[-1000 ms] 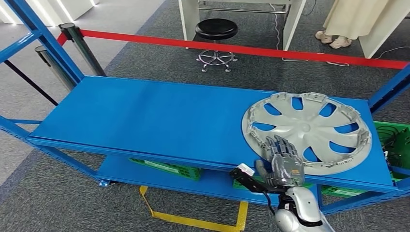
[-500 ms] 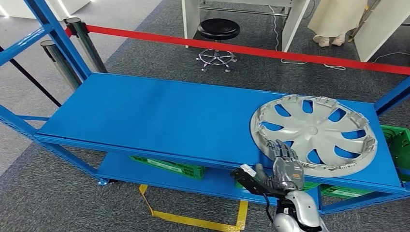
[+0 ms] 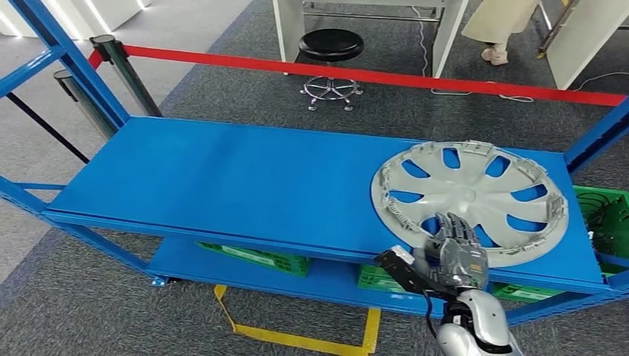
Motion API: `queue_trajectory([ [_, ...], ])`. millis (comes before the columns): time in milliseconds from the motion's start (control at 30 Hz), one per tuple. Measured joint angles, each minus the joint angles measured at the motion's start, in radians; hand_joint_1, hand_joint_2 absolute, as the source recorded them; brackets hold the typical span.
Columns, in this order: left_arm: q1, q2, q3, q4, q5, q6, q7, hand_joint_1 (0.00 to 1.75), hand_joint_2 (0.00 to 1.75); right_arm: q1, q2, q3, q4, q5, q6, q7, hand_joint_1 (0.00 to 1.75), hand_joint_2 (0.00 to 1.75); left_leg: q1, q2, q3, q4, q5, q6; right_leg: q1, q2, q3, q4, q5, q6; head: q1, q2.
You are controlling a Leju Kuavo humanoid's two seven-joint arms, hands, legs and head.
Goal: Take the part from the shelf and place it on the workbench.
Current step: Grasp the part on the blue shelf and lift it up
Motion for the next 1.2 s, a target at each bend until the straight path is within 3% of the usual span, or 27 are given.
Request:
queue_trajectory([
  [33, 0.0, 0.0, 0.0, 0.0, -0.001, 0.0, 0.0, 0.0, 0.0, 0.0, -0.001, -0.006, 0.002, -0.001, 0.0, 0.0, 0.0, 1.75, 0.001, 0.0, -0.012, 0.028, -0.002, -0.001, 0.0, 0.0, 0.0, 0.0, 0.0, 0.0, 0.0, 0.0],
  [67, 0.0, 0.0, 0.0, 0.0, -0.001, 0.0, 0.0, 0.0, 0.0, 0.001, -0.002, -0.011, 0.003, -0.001, 0.0, 0.0, 0.0, 1.75, 0.002, 0.0, -0.006, 0.017, 0.016, 0.0, 0.0, 0.001, 0.001, 0.0, 0.0, 0.0, 0.0, 0.0],
  [133, 0.0, 0.0, 0.001, 0.0, -0.001, 0.0, 0.001, 0.0, 0.0, 0.002, -0.002, -0.018, 0.004, -0.001, -0.002, 0.001, 0.0, 1.75, 0.003, 0.0, 0.051, -0.103, 0.086, 0.004, 0.0, 0.003, 0.005, 0.0, -0.001, 0.001, 0.0, 0.0],
  [200, 0.0, 0.0, 0.001, 0.0, -0.001, 0.001, 0.002, 0.0, 0.0, 0.003, -0.002, -0.026, 0.004, 0.0, -0.005, 0.002, 0.0, 1.75, 0.002, -0.001, 0.103, -0.217, 0.124, 0.01, 0.003, 0.004, 0.004, 0.002, -0.002, 0.008, 0.0, 0.0],
  [300, 0.0, 0.0, 0.002, 0.0, -0.001, 0.001, 0.003, 0.0, 0.0, 0.006, -0.002, -0.036, 0.004, 0.004, -0.009, 0.004, 0.0, 1.75, -0.002, -0.001, 0.112, -0.249, 0.124, 0.023, 0.004, 0.004, -0.002, 0.001, 0.0, 0.024, 0.002, 0.0],
  [367, 0.0, -0.001, 0.003, 0.0, -0.001, 0.003, 0.003, 0.0, 0.0, 0.01, -0.002, -0.04, 0.004, 0.005, -0.009, 0.004, 0.0, 1.75, 0.0, 0.0, 0.113, -0.257, 0.129, 0.036, 0.001, 0.004, -0.015, 0.019, -0.017, 0.034, 0.004, 0.0],
  [400, 0.0, -0.002, 0.003, 0.0, -0.001, 0.003, 0.003, 0.0, 0.0, 0.012, -0.002, -0.041, 0.004, 0.005, -0.009, 0.004, 0.0, 1.75, 0.001, 0.001, 0.113, -0.26, 0.131, 0.042, 0.001, 0.004, -0.033, 0.055, -0.04, 0.037, 0.006, 0.0],
  [467, 0.0, -0.003, 0.004, 0.0, -0.001, 0.003, 0.003, 0.0, 0.0, 0.016, -0.002, -0.043, 0.004, 0.005, -0.009, 0.004, 0.0, 1.75, 0.0, 0.002, 0.112, -0.26, 0.131, 0.049, 0.001, 0.004, -0.092, 0.179, -0.101, 0.041, 0.009, 0.0],
  [533, 0.001, -0.003, 0.005, 0.0, -0.001, 0.003, 0.003, 0.0, 0.0, 0.021, -0.002, -0.044, 0.004, 0.006, -0.01, 0.004, 0.0, 1.75, -0.001, 0.002, 0.112, -0.26, 0.13, 0.051, 0.001, 0.004, -0.139, 0.277, -0.128, 0.044, 0.01, 0.0],
  [567, 0.001, -0.003, 0.006, 0.0, -0.001, 0.003, 0.003, 0.0, 0.0, 0.022, -0.002, -0.044, 0.004, 0.006, -0.011, 0.004, 0.0, 1.75, -0.001, 0.002, 0.113, -0.259, 0.129, 0.051, 0.001, 0.004, -0.139, 0.274, -0.113, 0.044, 0.01, 0.0],
  [600, 0.001, -0.003, 0.006, 0.0, -0.001, 0.003, 0.003, 0.0, 0.0, 0.022, -0.002, -0.045, 0.004, 0.007, -0.013, 0.006, 0.0, 1.75, -0.001, 0.001, 0.115, -0.259, 0.128, 0.05, 0.0, 0.004, -0.12, 0.23, -0.08, 0.044, 0.01, 0.0],
  [667, 0.001, -0.003, 0.008, 0.0, 0.001, 0.004, 0.003, 0.0, 0.0, 0.02, -0.002, -0.046, 0.004, 0.008, -0.021, 0.014, 0.0, 1.75, -0.002, 0.0, 0.116, -0.255, 0.123, 0.044, -0.001, 0.002, -0.054, 0.094, -0.017, 0.043, 0.01, 0.0],
  [700, 0.001, -0.003, 0.008, 0.0, 0.002, 0.004, 0.004, 0.0, 0.0, 0.02, -0.002, -0.048, 0.002, 0.009, -0.027, 0.02, 0.0, 1.75, -0.004, -0.001, 0.115, -0.251, 0.121, 0.04, -0.001, 0.003, -0.028, 0.043, -0.002, 0.04, 0.01, 0.0],
  [733, 0.001, -0.003, 0.009, 0.0, 0.004, 0.005, 0.004, 0.0, 0.0, 0.021, -0.002, -0.05, 0.001, 0.01, -0.031, 0.024, 0.0, 1.75, -0.005, -0.001, 0.113, -0.249, 0.121, 0.036, 0.0, 0.004, -0.014, 0.017, -0.001, 0.038, 0.01, 0.0],
  [867, 0.001, -0.002, 0.014, 0.0, 0.005, 0.006, 0.006, 0.0, 0.0, 0.023, -0.002, -0.063, -0.008, 0.011, -0.025, 0.042, 0.0, 1.75, -0.003, -0.001, 0.109, -0.234, 0.109, 0.019, 0.001, 0.006, -0.004, 0.006, -0.003, 0.018, 0.007, 0.0],
  [933, 0.001, -0.002, 0.017, 0.0, 0.004, 0.006, 0.006, 0.0, 0.0, 0.018, -0.002, -0.069, -0.009, 0.007, -0.009, 0.048, 0.0, 1.75, -0.001, 0.0, 0.076, -0.153, 0.059, 0.009, -0.001, 0.003, 0.0, 0.003, -0.002, 0.007, 0.004, 0.0],
  [1000, 0.002, -0.001, 0.019, 0.0, 0.002, 0.005, 0.006, 0.0, 0.0, 0.014, -0.003, -0.072, -0.008, 0.002, 0.007, 0.052, 0.0, 1.75, 0.001, 0.0, 0.018, -0.023, 0.0, 0.004, -0.001, 0.002, 0.001, 0.003, -0.004, 0.002, 0.003, 0.0],
  [1033, 0.002, -0.001, 0.02, 0.0, 0.002, 0.005, 0.006, 0.0, 0.0, 0.012, -0.003, -0.074, -0.006, 0.0, 0.013, 0.053, 0.0, 1.75, 0.001, 0.0, -0.002, 0.021, -0.011, 0.003, 0.0, 0.002, 0.001, 0.003, -0.004, 0.001, 0.003, 0.0],
  [1067, 0.002, -0.001, 0.021, 0.0, 0.002, 0.005, 0.006, 0.0, 0.0, 0.011, -0.003, -0.075, -0.005, -0.001, 0.017, 0.054, 0.0, 1.75, 0.002, 0.0, -0.006, 0.029, -0.001, 0.003, 0.0, 0.002, 0.003, 0.003, -0.004, 0.001, 0.003, 0.0],
  [1100, 0.002, -0.001, 0.022, 0.0, 0.001, 0.005, 0.006, 0.0, 0.0, 0.009, -0.003, -0.076, -0.003, -0.001, 0.02, 0.055, 0.0, 1.75, 0.003, 0.0, 0.009, -0.002, 0.027, 0.005, 0.0, 0.002, 0.005, 0.003, -0.004, 0.001, 0.003, 0.0],
  [1167, 0.002, -0.001, 0.023, 0.0, -0.001, 0.005, 0.006, 0.0, 0.0, 0.005, -0.003, -0.078, 0.0, -0.002, 0.022, 0.056, 0.0, 1.75, 0.004, -0.001, 0.07, -0.13, 0.096, 0.009, 0.001, 0.004, 0.008, 0.003, -0.005, 0.003, 0.003, 0.0],
  [1200, 0.002, -0.001, 0.024, 0.0, -0.002, 0.005, 0.006, 0.0, 0.0, 0.002, -0.003, -0.08, 0.001, -0.002, 0.023, 0.058, 0.0, 1.75, 0.004, -0.001, 0.095, -0.189, 0.115, 0.011, 0.002, 0.006, 0.008, 0.004, -0.006, 0.007, 0.003, 0.0],
])
